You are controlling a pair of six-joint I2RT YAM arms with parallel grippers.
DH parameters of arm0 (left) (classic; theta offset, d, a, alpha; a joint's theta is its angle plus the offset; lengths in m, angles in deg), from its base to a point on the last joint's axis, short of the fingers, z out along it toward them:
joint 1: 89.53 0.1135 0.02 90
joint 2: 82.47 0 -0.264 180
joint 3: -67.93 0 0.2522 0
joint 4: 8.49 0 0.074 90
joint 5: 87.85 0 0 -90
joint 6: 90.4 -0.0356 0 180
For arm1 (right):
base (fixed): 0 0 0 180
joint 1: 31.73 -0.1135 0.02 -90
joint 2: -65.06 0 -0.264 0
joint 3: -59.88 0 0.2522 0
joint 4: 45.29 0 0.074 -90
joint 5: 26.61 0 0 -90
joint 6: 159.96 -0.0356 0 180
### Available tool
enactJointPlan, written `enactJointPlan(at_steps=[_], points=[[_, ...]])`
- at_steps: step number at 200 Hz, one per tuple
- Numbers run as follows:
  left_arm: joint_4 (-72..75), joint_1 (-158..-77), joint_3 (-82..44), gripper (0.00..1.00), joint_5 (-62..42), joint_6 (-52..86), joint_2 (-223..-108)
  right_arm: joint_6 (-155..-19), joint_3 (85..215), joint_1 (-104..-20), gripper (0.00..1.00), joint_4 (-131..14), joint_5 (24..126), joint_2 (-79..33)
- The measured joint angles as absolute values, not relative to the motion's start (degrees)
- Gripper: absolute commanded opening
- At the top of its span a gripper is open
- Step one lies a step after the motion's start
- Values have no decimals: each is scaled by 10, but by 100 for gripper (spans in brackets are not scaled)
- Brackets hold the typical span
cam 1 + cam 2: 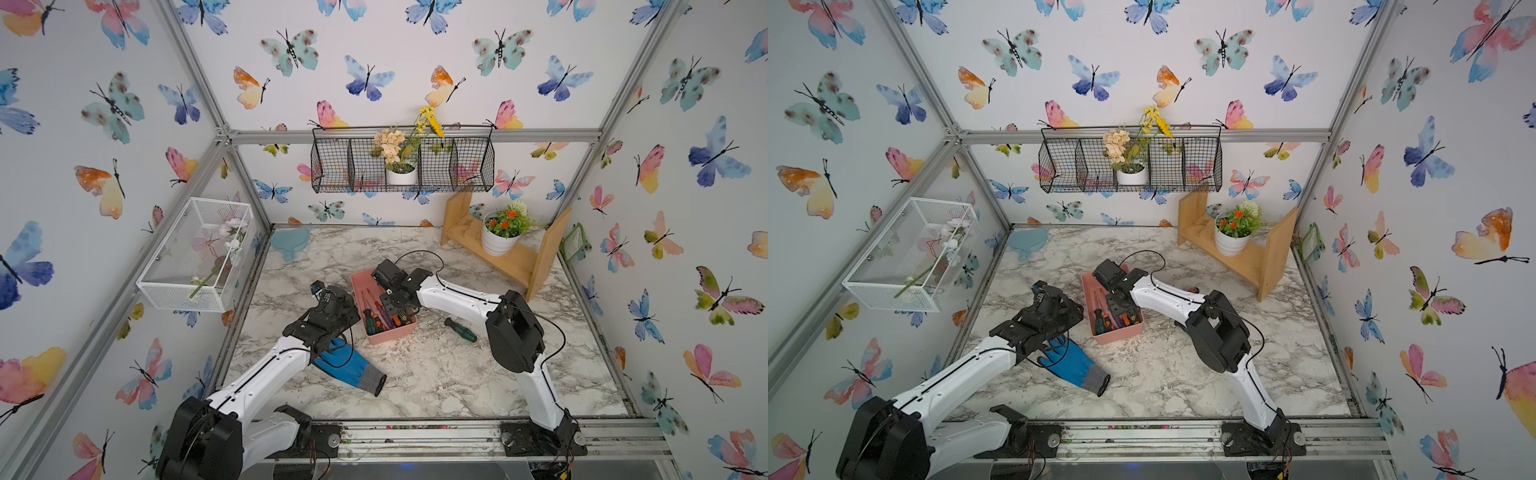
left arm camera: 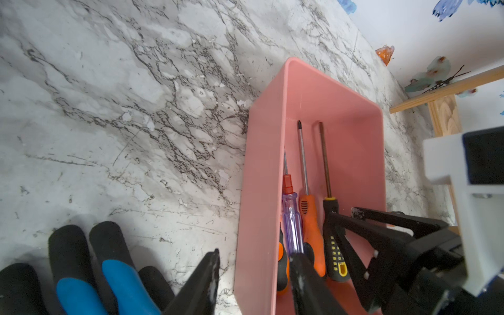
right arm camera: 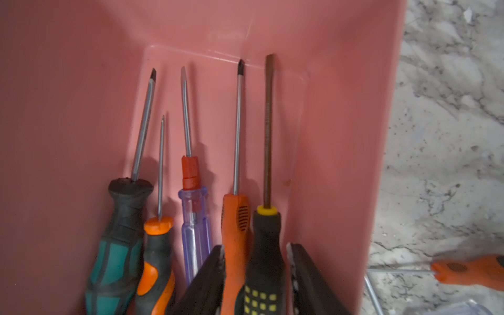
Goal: Put the screwdriver on the desktop into the storage box
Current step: Place the screwdriver in the storage box, then adjust the storage box at the center of the board.
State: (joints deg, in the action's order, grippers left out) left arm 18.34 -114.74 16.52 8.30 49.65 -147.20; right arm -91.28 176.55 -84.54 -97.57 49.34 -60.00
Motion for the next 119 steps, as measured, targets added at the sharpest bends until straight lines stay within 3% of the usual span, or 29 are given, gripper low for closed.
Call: enactJointPlan(at_steps=[46, 119], points=[[179, -1147, 164, 53, 81, 482, -1492, -900, 1744, -845, 50, -963, 497, -567], [166, -1152, 137, 35, 63, 454, -1548, -884, 1541, -801, 49, -916, 498, -278]])
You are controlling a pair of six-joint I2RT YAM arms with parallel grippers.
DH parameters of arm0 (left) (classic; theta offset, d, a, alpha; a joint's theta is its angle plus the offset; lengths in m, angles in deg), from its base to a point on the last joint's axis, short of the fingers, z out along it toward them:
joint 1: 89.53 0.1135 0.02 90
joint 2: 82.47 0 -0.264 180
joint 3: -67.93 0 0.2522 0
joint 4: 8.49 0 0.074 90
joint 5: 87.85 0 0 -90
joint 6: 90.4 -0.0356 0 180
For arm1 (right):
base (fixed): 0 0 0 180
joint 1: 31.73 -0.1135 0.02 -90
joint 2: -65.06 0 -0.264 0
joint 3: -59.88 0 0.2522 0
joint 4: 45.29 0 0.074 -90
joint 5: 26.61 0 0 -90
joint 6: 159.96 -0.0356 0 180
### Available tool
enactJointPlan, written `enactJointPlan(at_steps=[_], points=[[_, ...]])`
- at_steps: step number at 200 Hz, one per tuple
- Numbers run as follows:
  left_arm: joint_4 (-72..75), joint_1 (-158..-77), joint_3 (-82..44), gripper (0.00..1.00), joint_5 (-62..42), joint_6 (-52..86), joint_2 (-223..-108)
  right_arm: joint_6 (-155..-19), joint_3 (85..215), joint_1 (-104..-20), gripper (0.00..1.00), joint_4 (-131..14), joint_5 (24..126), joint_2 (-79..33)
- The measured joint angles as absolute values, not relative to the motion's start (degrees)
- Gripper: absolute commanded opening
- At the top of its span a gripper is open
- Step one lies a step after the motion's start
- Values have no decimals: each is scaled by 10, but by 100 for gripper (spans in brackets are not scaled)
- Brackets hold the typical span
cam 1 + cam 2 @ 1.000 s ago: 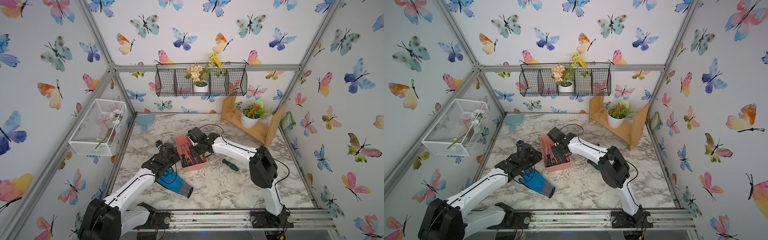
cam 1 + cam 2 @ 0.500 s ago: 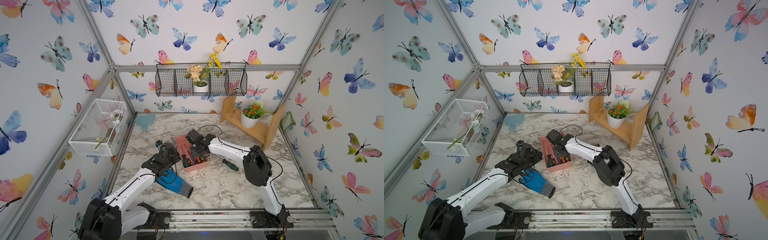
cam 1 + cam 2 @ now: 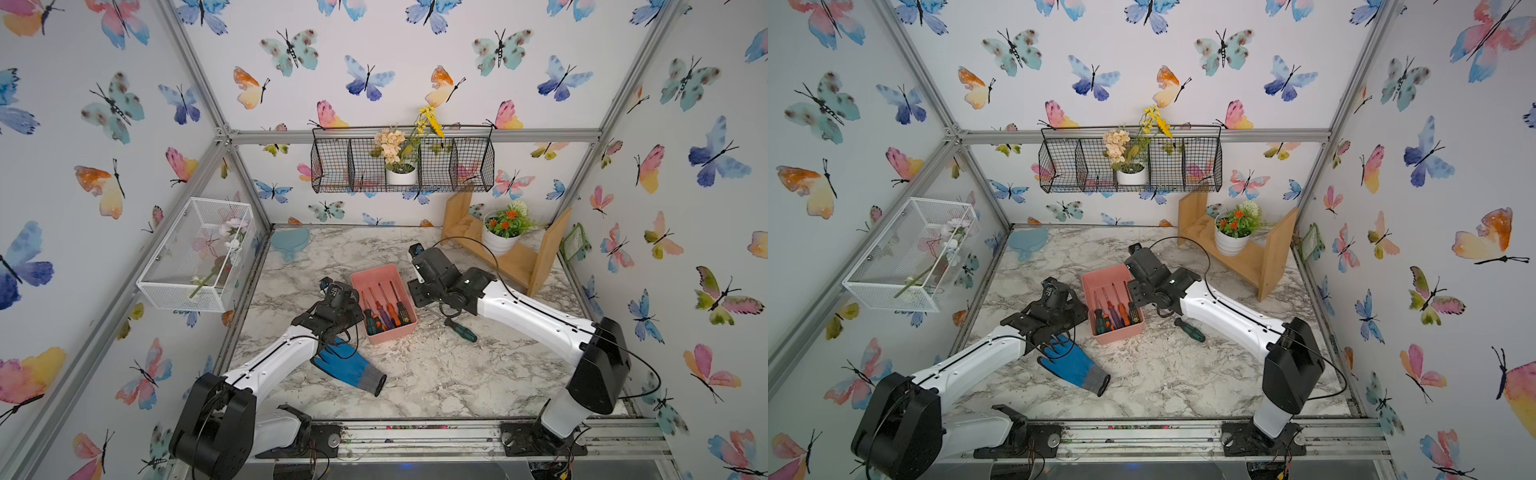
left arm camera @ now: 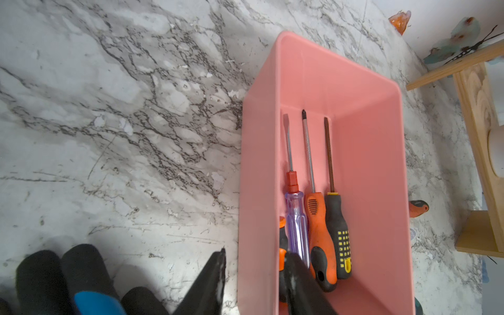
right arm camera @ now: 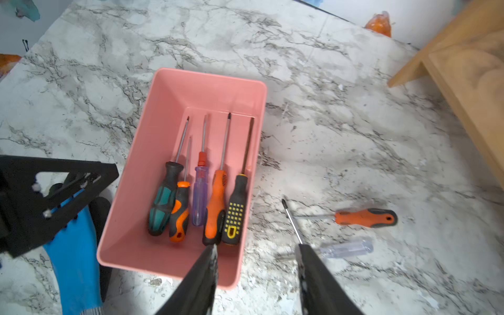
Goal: Put the screwdriver on the desktop into the storage box
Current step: Adjust the storage box at the center of the board.
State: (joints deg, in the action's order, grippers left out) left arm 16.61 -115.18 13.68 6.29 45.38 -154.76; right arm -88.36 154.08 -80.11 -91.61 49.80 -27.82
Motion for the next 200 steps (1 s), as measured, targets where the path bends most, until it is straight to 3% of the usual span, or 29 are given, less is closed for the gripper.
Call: enactJointPlan(at_steps=[45, 74, 98, 134, 183, 200], points=[[162, -1168, 108, 22, 63, 435, -1594, -890, 1415, -699, 49, -916, 543, -234], [163, -1173, 94, 13, 68, 423, -1617, -889, 1369, -687, 52, -916, 569, -234], [165, -1176, 82, 13, 71, 417, -1633, -887, 1351, -685, 57, -916, 581, -240], [163, -1184, 71, 20, 71, 407, -1645, -880, 1344, -684, 60, -909, 594, -268], [156, -1187, 70, 47, 70, 398, -1645, -870, 1324, -684, 57, -897, 594, -310], [158, -1187, 70, 49, 71, 399, -1639, -867, 1322, -684, 55, -891, 594, -324]])
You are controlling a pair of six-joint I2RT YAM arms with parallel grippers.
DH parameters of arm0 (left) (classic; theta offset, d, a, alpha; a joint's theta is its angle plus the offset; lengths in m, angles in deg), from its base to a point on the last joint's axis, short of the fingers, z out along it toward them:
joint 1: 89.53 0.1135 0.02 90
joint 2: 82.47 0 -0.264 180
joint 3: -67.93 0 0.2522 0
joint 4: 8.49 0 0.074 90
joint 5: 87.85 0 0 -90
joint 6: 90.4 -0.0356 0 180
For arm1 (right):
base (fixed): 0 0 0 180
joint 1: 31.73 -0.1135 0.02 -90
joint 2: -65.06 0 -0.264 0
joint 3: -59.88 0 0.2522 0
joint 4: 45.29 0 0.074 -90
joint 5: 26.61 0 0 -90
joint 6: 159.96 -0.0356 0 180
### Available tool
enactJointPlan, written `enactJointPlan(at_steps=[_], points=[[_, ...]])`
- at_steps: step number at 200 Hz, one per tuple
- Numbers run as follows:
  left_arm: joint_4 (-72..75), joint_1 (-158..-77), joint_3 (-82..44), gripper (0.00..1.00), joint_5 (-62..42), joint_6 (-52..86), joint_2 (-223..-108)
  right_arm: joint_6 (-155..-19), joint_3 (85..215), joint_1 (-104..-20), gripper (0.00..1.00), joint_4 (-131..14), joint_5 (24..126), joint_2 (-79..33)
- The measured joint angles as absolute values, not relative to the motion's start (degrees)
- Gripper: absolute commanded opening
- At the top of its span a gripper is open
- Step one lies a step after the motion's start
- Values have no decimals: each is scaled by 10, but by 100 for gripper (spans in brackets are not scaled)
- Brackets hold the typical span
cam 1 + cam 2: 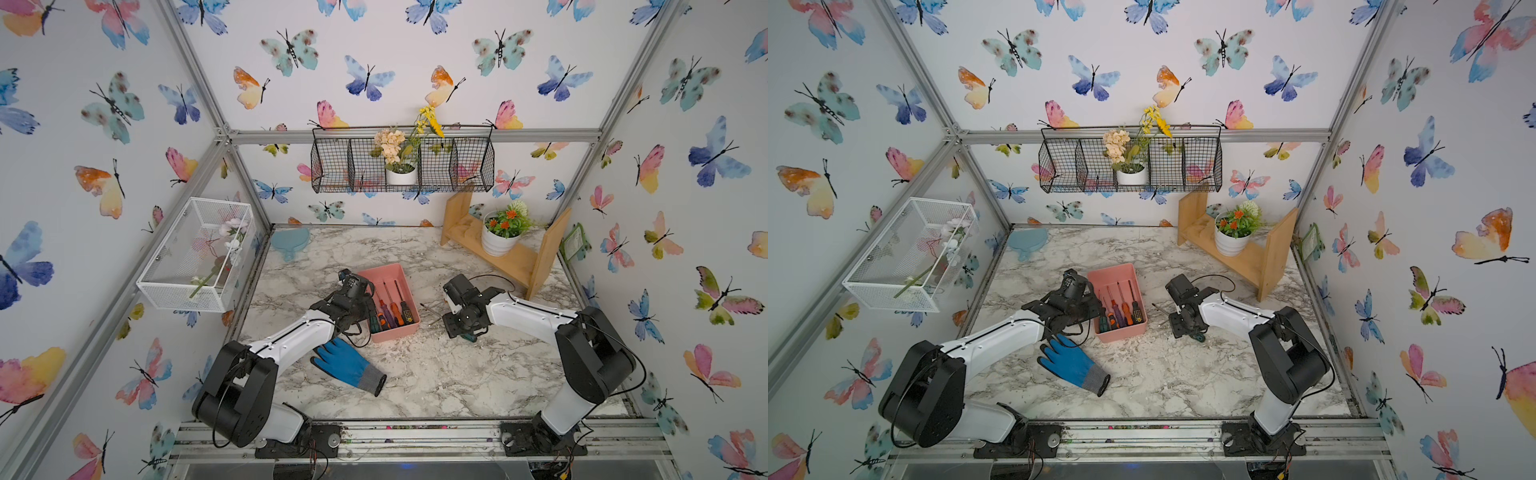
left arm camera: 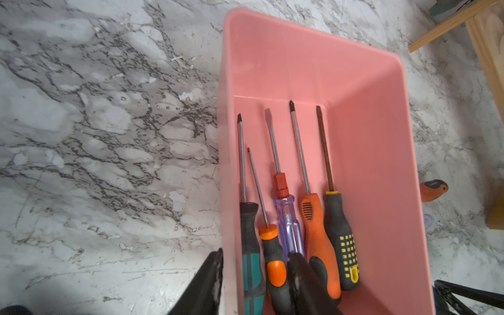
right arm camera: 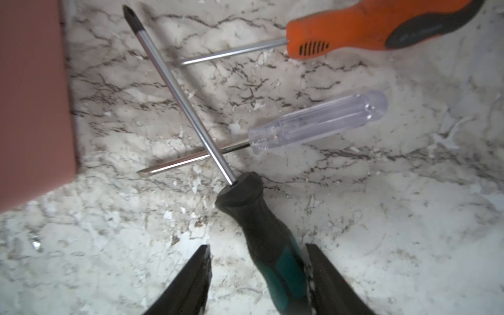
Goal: Put the screwdriver on the desktop into the storage box
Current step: Adjust the storage box at the center of the board, then pick up the screwdriver from the center of the board.
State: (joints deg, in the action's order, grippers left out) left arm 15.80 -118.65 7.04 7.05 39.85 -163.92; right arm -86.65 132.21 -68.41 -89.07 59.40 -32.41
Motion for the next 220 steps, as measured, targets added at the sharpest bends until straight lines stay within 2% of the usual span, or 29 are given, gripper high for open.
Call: enactJointPlan(at_steps=[67, 100, 136, 186, 220], points=[[164, -1186, 71, 51, 73, 423, -1555, -845, 1322, -683, 44, -881, 593, -350], [168, -1186, 85, 51, 85, 439, -1542, -836, 1322, -681, 35, -878, 594, -355], [180, -1184, 95, 52, 90, 449, -1536, -830, 1321, -681, 32, -877, 602, -355], [190, -1176, 95, 53, 93, 449, -1533, -827, 1314, -681, 15, -873, 616, -348], [193, -1165, 95, 53, 96, 449, -1522, -830, 1312, -681, 7, -885, 623, -303]])
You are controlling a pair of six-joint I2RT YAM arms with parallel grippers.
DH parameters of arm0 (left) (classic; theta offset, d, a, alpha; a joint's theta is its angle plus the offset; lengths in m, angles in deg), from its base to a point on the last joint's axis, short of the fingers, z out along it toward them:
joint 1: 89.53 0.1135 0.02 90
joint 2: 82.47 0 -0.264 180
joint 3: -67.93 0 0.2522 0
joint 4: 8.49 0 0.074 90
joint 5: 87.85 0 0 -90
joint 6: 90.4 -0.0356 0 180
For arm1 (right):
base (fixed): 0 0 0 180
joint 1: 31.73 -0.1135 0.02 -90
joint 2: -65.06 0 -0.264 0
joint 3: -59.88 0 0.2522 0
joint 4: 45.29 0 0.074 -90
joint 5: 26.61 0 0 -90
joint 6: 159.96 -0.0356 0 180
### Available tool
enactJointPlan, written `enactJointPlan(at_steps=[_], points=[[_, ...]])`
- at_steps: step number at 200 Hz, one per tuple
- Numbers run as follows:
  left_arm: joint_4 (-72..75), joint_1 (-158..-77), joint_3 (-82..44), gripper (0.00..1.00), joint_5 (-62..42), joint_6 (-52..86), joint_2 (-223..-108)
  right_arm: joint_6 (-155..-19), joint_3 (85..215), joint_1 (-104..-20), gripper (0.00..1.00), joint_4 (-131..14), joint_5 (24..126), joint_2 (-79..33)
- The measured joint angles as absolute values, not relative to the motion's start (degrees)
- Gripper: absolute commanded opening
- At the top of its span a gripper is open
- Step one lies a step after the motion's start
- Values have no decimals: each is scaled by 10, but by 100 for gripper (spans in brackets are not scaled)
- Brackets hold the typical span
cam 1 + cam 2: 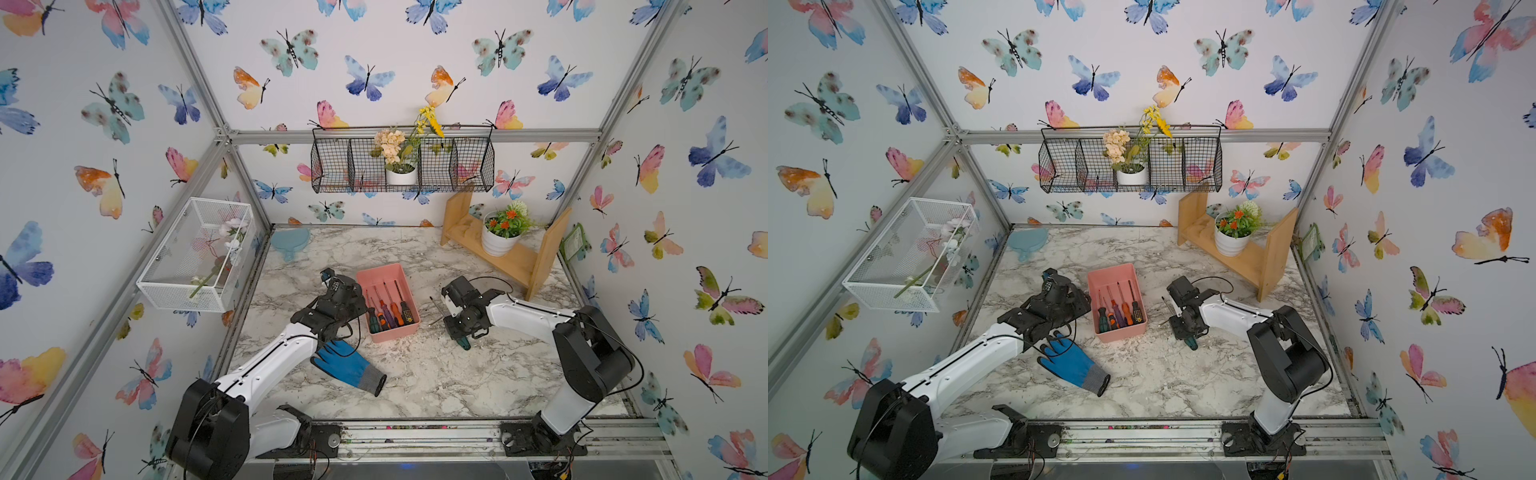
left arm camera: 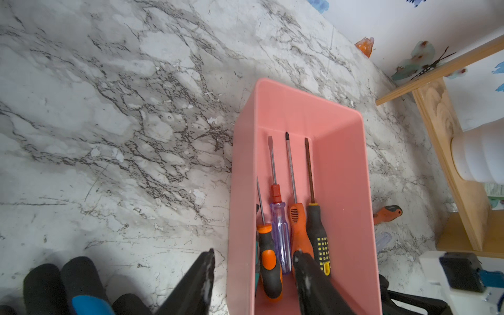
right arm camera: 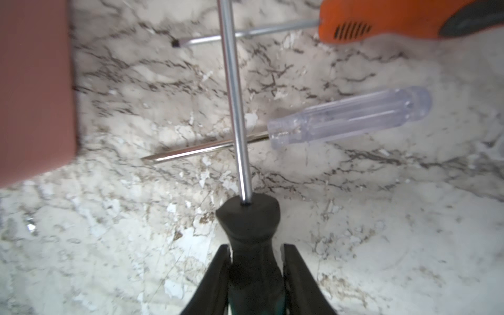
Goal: Put the screwdriver on the desktop into the storage box
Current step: Pick up the screwdriver from the center of the board, then place the screwdriver in the storage box.
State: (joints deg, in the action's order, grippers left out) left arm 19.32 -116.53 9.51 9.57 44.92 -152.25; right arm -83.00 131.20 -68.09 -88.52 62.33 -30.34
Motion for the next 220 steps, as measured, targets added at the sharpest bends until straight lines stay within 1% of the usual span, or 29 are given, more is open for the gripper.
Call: enactJointPlan(at_steps=[20, 55, 79, 104, 124, 162, 220], points=[[193, -1161, 96, 54, 97, 453, -1518, -839, 1344, -682, 2, -908, 624, -276], [188, -1158, 108, 54, 97, 466, -1511, -882, 1443, -691, 2, -898, 666, -252], [188, -1157, 113, 54, 97, 474, -1511, -917, 1505, -740, 2, -873, 687, -269], [190, -1157, 113, 51, 98, 480, -1508, -946, 1557, -795, 2, -842, 709, -326], [196, -1157, 113, 49, 103, 484, -1506, -966, 1573, -820, 2, -828, 717, -377], [200, -1157, 113, 48, 111, 489, -1506, -1006, 1575, -829, 2, -813, 717, -456], [201, -1157, 120, 48, 111, 494, -1502, -1051, 1582, -831, 2, -778, 715, -476]])
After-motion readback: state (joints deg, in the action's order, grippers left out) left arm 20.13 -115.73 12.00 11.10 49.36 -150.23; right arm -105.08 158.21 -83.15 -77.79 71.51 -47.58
